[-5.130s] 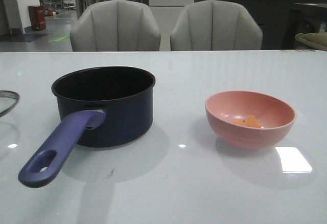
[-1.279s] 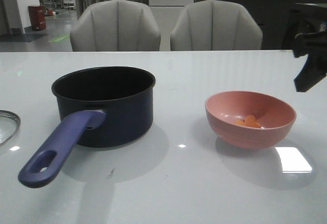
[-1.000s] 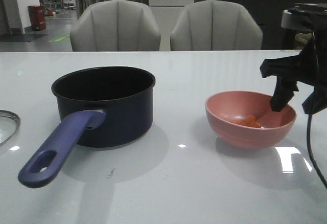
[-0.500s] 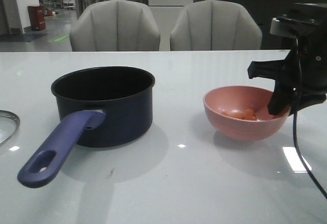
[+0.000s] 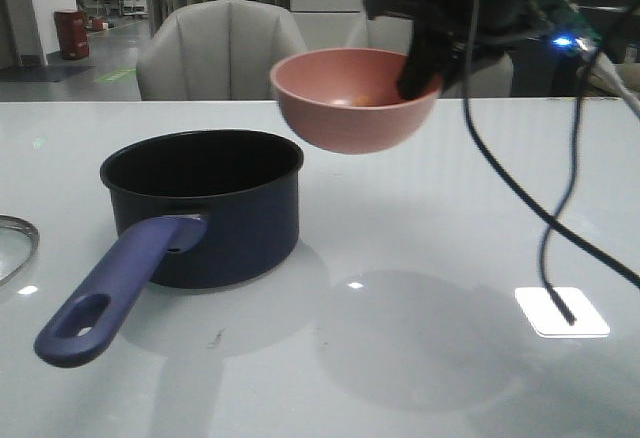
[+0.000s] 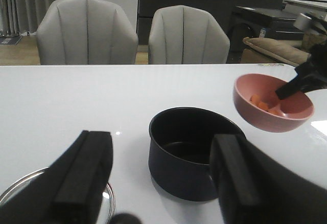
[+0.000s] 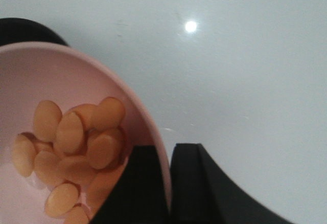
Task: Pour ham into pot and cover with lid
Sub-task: 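Lift the pink bowl and carry it over the pot, then tilt the pink bowl with the right gripper to pour ham into pot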
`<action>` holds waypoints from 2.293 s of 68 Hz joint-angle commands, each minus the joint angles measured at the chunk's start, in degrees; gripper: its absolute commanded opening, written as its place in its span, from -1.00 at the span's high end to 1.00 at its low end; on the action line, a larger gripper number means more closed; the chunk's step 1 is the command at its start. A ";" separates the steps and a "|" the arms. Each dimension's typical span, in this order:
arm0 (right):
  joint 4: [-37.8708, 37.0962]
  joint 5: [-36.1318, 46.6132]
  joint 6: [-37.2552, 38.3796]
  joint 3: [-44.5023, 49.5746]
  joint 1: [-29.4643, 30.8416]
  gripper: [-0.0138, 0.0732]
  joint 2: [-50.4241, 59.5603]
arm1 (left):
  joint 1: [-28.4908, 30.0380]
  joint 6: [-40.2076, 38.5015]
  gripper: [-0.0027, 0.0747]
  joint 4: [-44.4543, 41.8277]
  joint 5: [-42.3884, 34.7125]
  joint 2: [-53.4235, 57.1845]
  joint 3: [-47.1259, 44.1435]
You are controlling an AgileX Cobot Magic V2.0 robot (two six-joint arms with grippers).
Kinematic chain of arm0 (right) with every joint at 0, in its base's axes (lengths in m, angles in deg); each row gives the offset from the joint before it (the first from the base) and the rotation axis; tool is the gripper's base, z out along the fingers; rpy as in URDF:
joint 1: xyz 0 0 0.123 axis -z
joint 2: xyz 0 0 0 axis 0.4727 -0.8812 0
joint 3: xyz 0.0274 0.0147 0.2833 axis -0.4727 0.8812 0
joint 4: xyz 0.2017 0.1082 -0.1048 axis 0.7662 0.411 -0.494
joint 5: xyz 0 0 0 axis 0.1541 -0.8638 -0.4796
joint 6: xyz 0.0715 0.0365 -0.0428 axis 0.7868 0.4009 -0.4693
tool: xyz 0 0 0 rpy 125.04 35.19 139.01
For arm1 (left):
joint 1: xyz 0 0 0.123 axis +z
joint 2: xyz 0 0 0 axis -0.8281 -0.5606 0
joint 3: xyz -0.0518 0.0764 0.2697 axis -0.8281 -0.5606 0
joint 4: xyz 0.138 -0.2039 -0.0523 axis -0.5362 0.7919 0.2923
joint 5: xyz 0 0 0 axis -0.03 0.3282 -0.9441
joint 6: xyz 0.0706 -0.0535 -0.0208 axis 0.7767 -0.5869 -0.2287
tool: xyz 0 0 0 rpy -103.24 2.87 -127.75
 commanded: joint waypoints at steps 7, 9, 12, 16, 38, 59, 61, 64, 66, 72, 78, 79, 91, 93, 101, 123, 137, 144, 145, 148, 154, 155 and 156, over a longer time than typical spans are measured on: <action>-0.45 3.42 -0.74 -11.56 -6.14 0.37 -3.49 | -0.60 -0.05 -0.25 0.24 -4.70 -0.61 1.47; -0.87 5.05 -0.74 -12.30 -7.07 0.37 -4.17 | -0.60 -0.05 -0.25 0.24 -4.70 -0.61 1.47; -1.76 8.64 -0.74 -12.84 -8.03 0.37 -4.64 | -0.60 -0.05 -0.25 0.24 -4.70 -0.61 1.47; -2.16 12.97 -0.67 -12.85 -8.94 0.37 -4.91 | -0.60 -0.05 -0.25 0.24 -4.70 -0.61 1.47; -2.85 44.83 -1.63 -2.03 -10.70 0.37 -4.86 | -0.60 -0.05 -0.25 0.24 -4.70 -0.61 1.47; -3.03 84.36 -16.49 12.97 -15.05 0.37 -6.12 | -0.60 -0.05 -0.25 0.24 -4.70 -0.61 1.47; -3.03 87.07 -17.90 13.45 -15.33 0.37 -6.68 | -0.60 -0.05 -0.25 0.24 -4.70 -0.61 1.47; -3.14 89.45 -20.32 13.86 -15.72 0.37 -7.44 | -0.60 -0.05 -0.25 0.24 -4.70 -0.61 1.47; -3.20 90.33 -22.27 13.90 -15.99 0.37 -7.88 | -0.60 -0.05 -0.25 0.24 -4.70 -0.61 1.47; -3.25 93.53 -30.49 13.90 -16.75 0.37 -9.42 | -0.60 -0.05 -0.25 0.24 -4.70 -0.61 1.47; -3.20 99.17 -38.85 13.90 -17.44 0.37 -11.00 | -0.60 -0.05 -0.25 0.24 -4.70 -0.61 1.47; -3.20 100.11 -40.27 13.90 -17.57 0.37 -11.32 | -0.60 -0.05 -0.25 0.24 -4.70 -0.61 1.47; -3.20 107.98 -57.12 13.90 -18.09 0.37 -14.04 | -0.60 -0.05 -0.25 0.24 -4.70 -0.61 1.47; -3.20 107.98 -59.48 13.90 -18.09 0.37 -14.27 | -0.60 -0.05 -0.25 0.24 -4.70 -0.61 1.47; -3.20 107.98 -67.40 13.90 -18.09 0.37 -14.98 | -0.60 -0.05 -0.25 0.24 -4.70 -0.61 1.47; -3.25 107.98 -67.59 13.77 -18.09 0.37 -15.17 | -0.60 -0.05 -0.25 0.24 -4.70 -0.61 1.47; -3.25 107.98 -66.71 13.67 -18.09 0.37 -15.17 | -0.60 -0.05 -0.25 0.24 -4.70 -0.61 1.47; -3.25 107.98 -65.43 13.67 -18.09 0.37 -15.17 | -0.60 -0.05 -0.25 0.24 -4.70 -0.61 1.47; -3.19 107.98 -64.38 13.67 -18.09 0.37 -15.17 | -0.60 -0.05 -0.25 0.24 -4.70 -0.61 1.47; -3.06 107.98 -61.57 13.67 -18.09 0.37 -15.17 | -0.60 -0.05 -0.25 0.24 -4.70 -0.61 1.47; -1.98 107.94 -49.39 13.67 -18.09 0.37 -14.97 | -0.60 -0.05 -0.25 0.24 -4.70 -0.61 1.47; -1.74 107.94 -47.05 13.67 -18.09 0.37 -14.89 | -0.60 -0.05 -0.25 0.24 -4.70 -0.61 1.47; -1.50 107.88 -44.63 13.67 -18.09 0.37 -14.89 | -0.60 -0.05 -0.25 0.24 -4.70 -0.61 1.47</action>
